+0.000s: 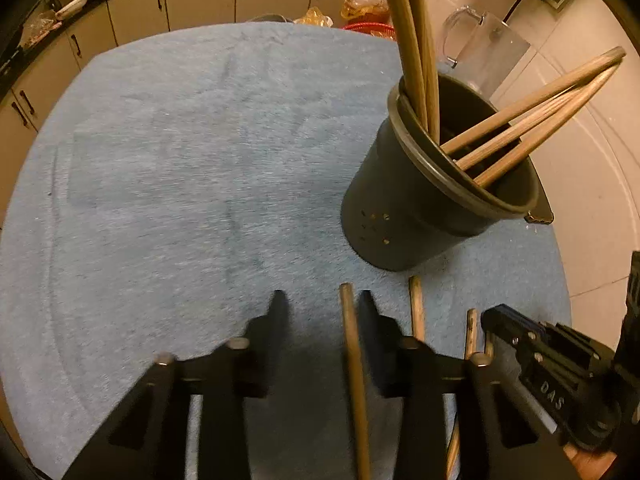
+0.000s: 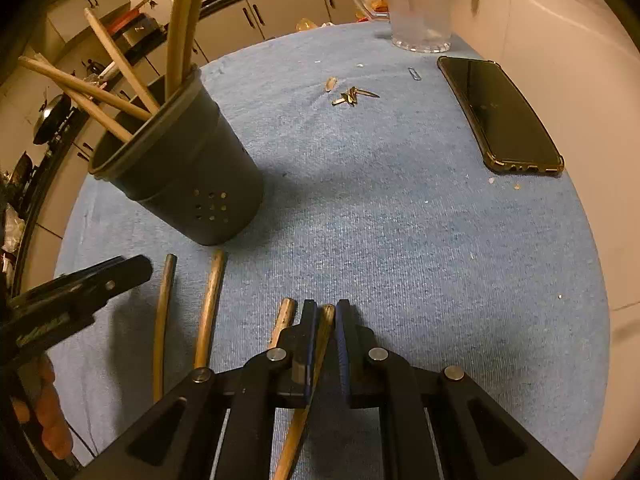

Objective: Organize utensils
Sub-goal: 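Move the right tool back to the chopstick row and grasp another chopstick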

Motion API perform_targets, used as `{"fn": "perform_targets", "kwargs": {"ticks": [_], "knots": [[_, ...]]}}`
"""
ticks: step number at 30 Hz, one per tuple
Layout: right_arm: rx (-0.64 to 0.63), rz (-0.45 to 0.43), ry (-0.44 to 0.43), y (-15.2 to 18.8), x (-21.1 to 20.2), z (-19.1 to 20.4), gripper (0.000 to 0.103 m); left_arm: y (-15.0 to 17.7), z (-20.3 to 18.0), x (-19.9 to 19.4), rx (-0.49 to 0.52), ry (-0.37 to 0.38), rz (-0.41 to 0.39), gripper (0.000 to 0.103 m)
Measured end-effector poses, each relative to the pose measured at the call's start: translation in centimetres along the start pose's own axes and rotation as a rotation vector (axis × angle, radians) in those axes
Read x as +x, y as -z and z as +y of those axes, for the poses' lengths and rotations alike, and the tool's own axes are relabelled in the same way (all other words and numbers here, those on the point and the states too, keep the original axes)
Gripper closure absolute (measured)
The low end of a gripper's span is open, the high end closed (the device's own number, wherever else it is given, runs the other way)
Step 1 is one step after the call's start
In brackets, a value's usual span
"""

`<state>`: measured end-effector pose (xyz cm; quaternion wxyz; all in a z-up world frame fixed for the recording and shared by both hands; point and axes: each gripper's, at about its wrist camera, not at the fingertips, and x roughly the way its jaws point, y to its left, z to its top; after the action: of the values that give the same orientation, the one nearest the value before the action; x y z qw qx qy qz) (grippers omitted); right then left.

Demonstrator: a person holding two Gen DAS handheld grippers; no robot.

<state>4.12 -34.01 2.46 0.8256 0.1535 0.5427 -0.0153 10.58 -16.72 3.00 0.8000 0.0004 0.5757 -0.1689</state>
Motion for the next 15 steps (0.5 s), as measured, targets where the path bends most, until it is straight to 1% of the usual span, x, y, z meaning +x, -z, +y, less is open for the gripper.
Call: {"fn": "perform_targets", "kwargs": {"ticks": [1,3,6,9,11,12,13,15], "knots": [[0.0,0.0,0.0,0.0,0.0,-0.1,0.091,-0.1,-0.2,0.3,0.003,0.004,0.005,0.081],[0.004,0.0,-0.004,-0.3,0.3,0.1,0.091,-0.4,-0.5,0.6,0.001,0.02,0.002,0.085],[0.007,-0.001,-0.013,0.0,0.0,-0.3,0.091,-0.7,-1.3,1.0,-0.004,0.032,0.006,0.085],[0.01,-0.001,-0.019,-0.1,0.2,-0.5,0.091,-1.0,-1.8,1.7,0.003,0.024,0.018,0.085],[0.009,-0.002,-0.018,-0.1,0.3,-0.3,0.091,-1.1,-2.0,2.0,0.005,0.019,0.012,0.086],[0.01,-0.003,-0.018,-0.1,0.3,-0.3,0.091,-1.1,-2.2,2.0,0.003,0.015,0.009,0.089],[0.01,-0.004,-0.019,-0.1,0.3,-0.3,0.091,-1.1,-2.3,2.1,0.004,0.007,0.008,0.096],[0.011,-0.007,-0.021,0.0,0.3,-0.3,0.091,-1.1,-2.2,2.0,0.003,0.016,0.002,0.096]]}}
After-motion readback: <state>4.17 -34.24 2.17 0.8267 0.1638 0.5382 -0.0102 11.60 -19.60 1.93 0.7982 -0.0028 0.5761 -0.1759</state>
